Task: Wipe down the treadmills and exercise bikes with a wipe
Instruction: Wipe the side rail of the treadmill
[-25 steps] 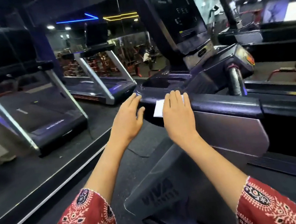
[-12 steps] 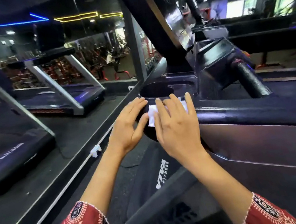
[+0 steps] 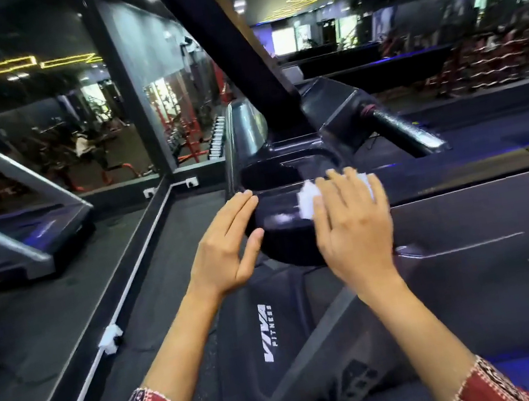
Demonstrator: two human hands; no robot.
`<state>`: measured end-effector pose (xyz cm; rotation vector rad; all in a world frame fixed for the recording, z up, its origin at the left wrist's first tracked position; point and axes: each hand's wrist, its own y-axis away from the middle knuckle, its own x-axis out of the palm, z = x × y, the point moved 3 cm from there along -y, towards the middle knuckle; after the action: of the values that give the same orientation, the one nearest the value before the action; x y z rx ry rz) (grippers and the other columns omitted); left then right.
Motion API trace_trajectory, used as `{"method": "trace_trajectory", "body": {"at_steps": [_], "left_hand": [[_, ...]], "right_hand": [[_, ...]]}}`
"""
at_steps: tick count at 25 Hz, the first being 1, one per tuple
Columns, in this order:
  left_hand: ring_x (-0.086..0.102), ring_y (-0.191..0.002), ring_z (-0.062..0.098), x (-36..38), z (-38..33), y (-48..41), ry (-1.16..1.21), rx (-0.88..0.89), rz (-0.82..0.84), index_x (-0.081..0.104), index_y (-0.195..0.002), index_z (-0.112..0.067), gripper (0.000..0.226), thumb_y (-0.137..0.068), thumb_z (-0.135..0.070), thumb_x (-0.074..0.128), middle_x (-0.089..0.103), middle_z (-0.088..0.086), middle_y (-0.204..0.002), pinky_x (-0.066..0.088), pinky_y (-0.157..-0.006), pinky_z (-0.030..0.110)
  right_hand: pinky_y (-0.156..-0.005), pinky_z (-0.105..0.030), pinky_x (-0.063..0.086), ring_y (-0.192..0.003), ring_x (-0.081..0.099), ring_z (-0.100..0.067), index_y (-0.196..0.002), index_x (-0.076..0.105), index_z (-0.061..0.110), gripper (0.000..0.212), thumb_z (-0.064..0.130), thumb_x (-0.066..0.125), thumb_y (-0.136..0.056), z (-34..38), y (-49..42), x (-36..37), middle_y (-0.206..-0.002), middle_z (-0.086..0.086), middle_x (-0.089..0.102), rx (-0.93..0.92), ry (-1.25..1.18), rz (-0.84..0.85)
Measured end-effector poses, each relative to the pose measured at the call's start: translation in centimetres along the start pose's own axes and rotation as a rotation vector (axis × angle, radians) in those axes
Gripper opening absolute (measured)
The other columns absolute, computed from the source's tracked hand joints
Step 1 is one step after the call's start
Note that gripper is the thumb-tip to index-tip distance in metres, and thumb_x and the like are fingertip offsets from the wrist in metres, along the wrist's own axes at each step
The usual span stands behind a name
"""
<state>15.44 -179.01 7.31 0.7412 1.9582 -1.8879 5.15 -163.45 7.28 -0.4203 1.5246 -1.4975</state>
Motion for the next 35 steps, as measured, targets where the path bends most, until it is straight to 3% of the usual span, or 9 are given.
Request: {"method": "trace_trajectory", "body": {"at_steps": [6, 10, 15, 18, 21, 24, 28, 30, 35], "left_hand": [[0.048, -0.124, 0.025, 0.8, 0.0, -0.1, 0.087, 0.042, -0.129, 0.058, -0.121, 0.009, 0.045, -0.098, -0.026, 0.042, 0.056, 0.022, -0.129, 0.035, -0.11, 0.032], [0.048, -0.123, 0.027, 1.3, -0.3, -0.1, 0.107, 0.039, -0.174, 0.058, -0.121, 0.01, 0.049, -0.1, -0.03, 0.039, 0.057, 0.022, -0.127, 0.031, -0.113, 0.035], [0.049, -0.123, 0.029, 2.0, -1.1, -0.3, 0.131, 0.027, -0.218, 0.059, -0.119, 0.009, 0.045, -0.099, -0.027, 0.041, 0.057, 0.022, -0.127, 0.029, -0.114, 0.038], [0.051, -0.12, 0.03, 2.2, -2.1, -0.7, 0.049, 0.026, -0.255, 0.063, -0.115, 0.007, 0.043, -0.097, -0.028, 0.044, 0.061, 0.021, -0.123, 0.029, -0.113, 0.043], [0.054, -0.117, 0.03, 2.9, -4.0, -1.7, -0.067, 0.108, -0.248, 0.066, -0.111, 0.004, 0.039, -0.09, -0.024, 0.049, 0.063, 0.02, -0.12, 0.03, -0.109, 0.047], [0.061, -0.11, 0.031, 4.2, -6.2, -2.4, -0.205, 0.195, -0.257, 0.068, -0.11, -0.001, 0.037, -0.088, -0.025, 0.052, 0.065, 0.018, -0.117, 0.038, -0.101, 0.047], [0.061, -0.112, 0.033, 5.9, -7.8, -2.2, -0.341, 0.26, -0.276, 0.062, -0.118, -0.009, 0.033, -0.09, -0.024, 0.055, 0.064, 0.016, -0.121, 0.04, -0.098, 0.053], [0.061, -0.113, 0.03, 6.5, -8.3, -2.0, -0.417, 0.246, -0.272, 0.059, -0.122, -0.013, 0.035, -0.09, -0.027, 0.056, 0.063, 0.014, -0.124, 0.041, -0.097, 0.052], [0.06, -0.111, 0.029, 7.4, -9.3, -3.3, -0.461, 0.185, -0.215, 0.065, -0.119, -0.007, 0.045, -0.091, -0.041, 0.05, 0.065, 0.016, -0.119, 0.04, -0.096, 0.048]], "right_hand": [[-0.099, -0.045, 0.04, -0.106, 0.06, -0.035, -0.113, 0.066, 0.002, 0.037, 0.022, 0.039, -0.099, 2.8, 0.0, 0.5, -0.112, -0.011, 0.066, -0.261, -0.008, 0.009], [-0.108, -0.045, 0.027, -0.117, 0.055, -0.035, -0.12, 0.063, 0.003, 0.045, 0.027, 0.03, -0.101, 1.2, 0.2, 0.0, -0.118, -0.01, 0.064, 0.056, 0.052, -0.048], [-0.094, -0.045, 0.039, -0.102, 0.059, -0.034, -0.108, 0.068, 0.006, 0.035, 0.022, 0.038, -0.099, -0.8, -0.6, -0.7, -0.109, -0.01, 0.066, -0.208, -0.014, -0.029], [-0.104, -0.05, 0.031, -0.11, 0.054, -0.036, -0.109, 0.067, 0.006, 0.043, 0.029, 0.032, -0.102, -3.1, -0.3, -1.1, -0.112, -0.01, 0.064, 0.091, 0.03, -0.082], [-0.103, -0.046, 0.032, -0.11, 0.054, -0.036, -0.118, 0.066, 0.005, 0.042, 0.029, 0.036, -0.102, -2.8, 0.9, -1.0, -0.118, -0.013, 0.063, -0.221, -0.015, -0.039], [-0.108, -0.046, 0.026, -0.119, 0.048, -0.032, -0.119, 0.065, 0.006, 0.041, 0.029, 0.037, -0.101, -6.2, 0.0, -1.9, -0.123, -0.014, 0.06, 0.077, -0.041, -0.13], [-0.109, -0.055, 0.028, -0.126, 0.046, -0.033, -0.129, 0.059, 0.006, 0.043, 0.028, 0.032, -0.103, -7.6, 1.9, -1.5, -0.134, -0.018, 0.055, -0.207, -0.034, -0.05], [-0.112, -0.056, 0.023, -0.129, 0.042, -0.034, -0.13, 0.058, 0.007, 0.044, 0.03, 0.032, -0.103, -9.4, 1.3, -2.3, -0.136, -0.017, 0.052, 0.012, -0.057, -0.089], [-0.106, -0.039, 0.026, -0.108, 0.057, -0.031, -0.114, 0.067, 0.009, 0.035, 0.027, 0.041, -0.099, -8.9, -0.9, -2.6, -0.115, -0.008, 0.066, -0.113, -0.065, -0.022]]}}
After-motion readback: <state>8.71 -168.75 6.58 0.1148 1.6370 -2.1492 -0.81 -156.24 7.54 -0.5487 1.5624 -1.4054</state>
